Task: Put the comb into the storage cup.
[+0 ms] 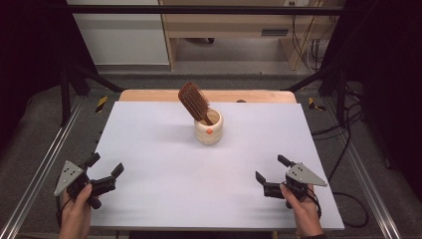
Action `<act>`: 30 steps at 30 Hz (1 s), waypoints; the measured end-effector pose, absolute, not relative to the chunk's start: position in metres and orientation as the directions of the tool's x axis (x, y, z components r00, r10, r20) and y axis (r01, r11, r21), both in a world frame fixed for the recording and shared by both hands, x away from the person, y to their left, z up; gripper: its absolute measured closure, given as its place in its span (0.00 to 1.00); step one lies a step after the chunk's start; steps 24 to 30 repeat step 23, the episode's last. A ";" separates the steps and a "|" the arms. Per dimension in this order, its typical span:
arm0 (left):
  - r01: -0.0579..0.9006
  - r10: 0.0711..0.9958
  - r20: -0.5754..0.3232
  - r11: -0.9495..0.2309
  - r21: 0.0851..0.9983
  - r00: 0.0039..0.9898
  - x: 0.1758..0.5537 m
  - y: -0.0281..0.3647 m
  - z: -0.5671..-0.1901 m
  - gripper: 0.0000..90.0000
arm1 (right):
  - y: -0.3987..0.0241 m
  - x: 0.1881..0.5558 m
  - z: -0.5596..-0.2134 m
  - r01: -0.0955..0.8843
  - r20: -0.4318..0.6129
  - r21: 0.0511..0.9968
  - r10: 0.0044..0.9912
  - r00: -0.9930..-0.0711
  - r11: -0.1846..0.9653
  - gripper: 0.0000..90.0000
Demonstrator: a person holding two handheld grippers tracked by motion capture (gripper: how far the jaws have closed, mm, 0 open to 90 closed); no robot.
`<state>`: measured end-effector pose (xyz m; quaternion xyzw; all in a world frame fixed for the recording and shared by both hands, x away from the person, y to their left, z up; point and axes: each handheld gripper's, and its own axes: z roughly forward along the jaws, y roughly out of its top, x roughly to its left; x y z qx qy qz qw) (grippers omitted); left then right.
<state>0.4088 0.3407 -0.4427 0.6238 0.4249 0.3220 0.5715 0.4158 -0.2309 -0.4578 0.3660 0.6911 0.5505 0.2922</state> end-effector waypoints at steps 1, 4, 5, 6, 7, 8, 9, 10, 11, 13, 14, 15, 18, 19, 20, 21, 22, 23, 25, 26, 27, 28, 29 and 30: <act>0.167 0.898 -0.080 0.007 0.986 0.433 0.410 0.339 -0.443 0.02 | -0.231 0.416 -0.458 0.184 0.000 0.975 0.828 -0.561 0.124 0.04; 0.190 0.892 -0.085 -0.001 0.982 0.443 0.413 0.334 -0.446 0.02 | -0.234 0.417 -0.459 0.187 0.006 0.975 0.830 -0.557 0.118 0.04; 0.197 0.891 -0.091 0.001 0.980 0.446 0.414 0.332 -0.447 0.02 | -0.234 0.418 -0.460 0.188 0.007 0.975 0.831 -0.556 0.118 0.04; 0.206 0.889 -0.095 0.001 0.978 0.447 0.415 0.330 -0.448 0.02 | -0.235 0.419 -0.460 0.190 0.007 0.975 0.833 -0.553 0.118 0.04; 0.222 0.888 -0.102 0.000 0.975 0.448 0.417 0.327 -0.449 0.02 | -0.236 0.420 -0.460 0.190 0.007 0.975 0.834 -0.552 0.117 0.04; 0.235 0.888 -0.103 -0.006 0.972 0.448 0.418 0.325 -0.449 0.03 | -0.237 0.421 -0.461 0.192 0.011 0.975 0.836 -0.548 0.113 0.04; 0.242 0.885 -0.102 -0.013 0.970 0.454 0.419 0.322 -0.450 0.03 | -0.237 0.421 -0.461 0.194 0.014 0.975 0.837 -0.547 0.110 0.04; 0.247 0.882 -0.101 -0.018 0.969 0.461 0.420 0.319 -0.451 0.03 | -0.238 0.422 -0.462 0.195 0.013 0.974 0.838 -0.545 0.112 0.04; 0.256 0.881 -0.102 -0.022 0.966 0.463 0.422 0.316 -0.452 0.03 | -0.238 0.423 -0.462 0.198 0.015 0.974 0.841 -0.540 0.111 0.04; 0.263 0.877 -0.112 -0.017 0.965 0.467 0.425 0.310 -0.454 0.03 | -0.239 0.425 -0.463 0.203 0.020 0.973 0.843 -0.537 0.106 0.04; 0.268 0.875 -0.114 -0.019 0.963 0.471 0.426 0.307 -0.455 0.03 | -0.238 0.427 -0.464 0.205 0.021 0.973 0.845 -0.534 0.105 0.04; 0.270 0.873 -0.113 -0.022 0.963 0.475 0.428 0.304 -0.457 0.03 | -0.238 0.428 -0.464 0.206 0.023 0.973 0.846 -0.533 0.103 0.04; 0.248 0.874 -0.070 -0.059 0.967 0.481 0.427 0.297 -0.458 0.03 | -0.238 0.429 -0.464 0.212 0.032 0.973 0.848 -0.529 0.096 0.04; 0.231 0.873 -0.040 -0.084 0.969 0.486 0.425 0.295 -0.457 0.03 | -0.238 0.429 -0.464 0.210 0.037 0.974 0.849 -0.526 0.088 0.03; 0.221 0.873 -0.031 -0.089 0.971 0.487 0.424 0.294 -0.457 0.03 | -0.239 0.430 -0.464 0.209 0.040 0.975 0.853 -0.520 0.081 0.03; 0.210 0.872 -0.027 -0.088 0.974 0.489 0.422 0.293 -0.456 0.03 | -0.239 0.430 -0.463 0.210 0.046 0.975 0.855 -0.517 0.074 0.03; 0.206 0.870 -0.028 -0.084 0.975 0.492 0.420 0.293 -0.456 0.03 | -0.240 0.431 -0.463 0.214 0.053 0.975 0.861 -0.506 0.065 0.03; 0.202 0.870 -0.026 -0.086 0.976 0.493 0.419 0.292 -0.456 0.03 | -0.240 0.432 -0.463 0.220 0.059 0.974 0.865 -0.498 0.060 0.03; 0.202 0.870 -0.026 -0.086 0.976 0.493 0.419 0.292 -0.456 0.03 | -0.240 0.432 -0.463 0.220 0.059 0.974 0.865 -0.498 0.060 0.03; 0.202 0.870 -0.026 -0.086 0.976 0.493 0.419 0.292 -0.456 0.03 | -0.240 0.432 -0.463 0.220 0.059 0.974 0.865 -0.498 0.060 0.03; 0.202 0.870 -0.026 -0.086 0.976 0.493 0.419 0.292 -0.456 0.03 | -0.240 0.432 -0.463 0.220 0.059 0.974 0.865 -0.498 0.060 0.03; 0.202 0.870 -0.026 -0.086 0.976 0.493 0.419 0.292 -0.456 0.03 | -0.240 0.432 -0.463 0.220 0.059 0.974 0.865 -0.498 0.060 0.03; 0.202 0.870 -0.026 -0.086 0.976 0.493 0.419 0.292 -0.456 0.03 | -0.240 0.432 -0.463 0.220 0.059 0.974 0.865 -0.498 0.060 0.03; 0.202 0.870 -0.026 -0.086 0.976 0.493 0.419 0.292 -0.456 0.03 | -0.240 0.432 -0.463 0.220 0.059 0.974 0.865 -0.498 0.060 0.03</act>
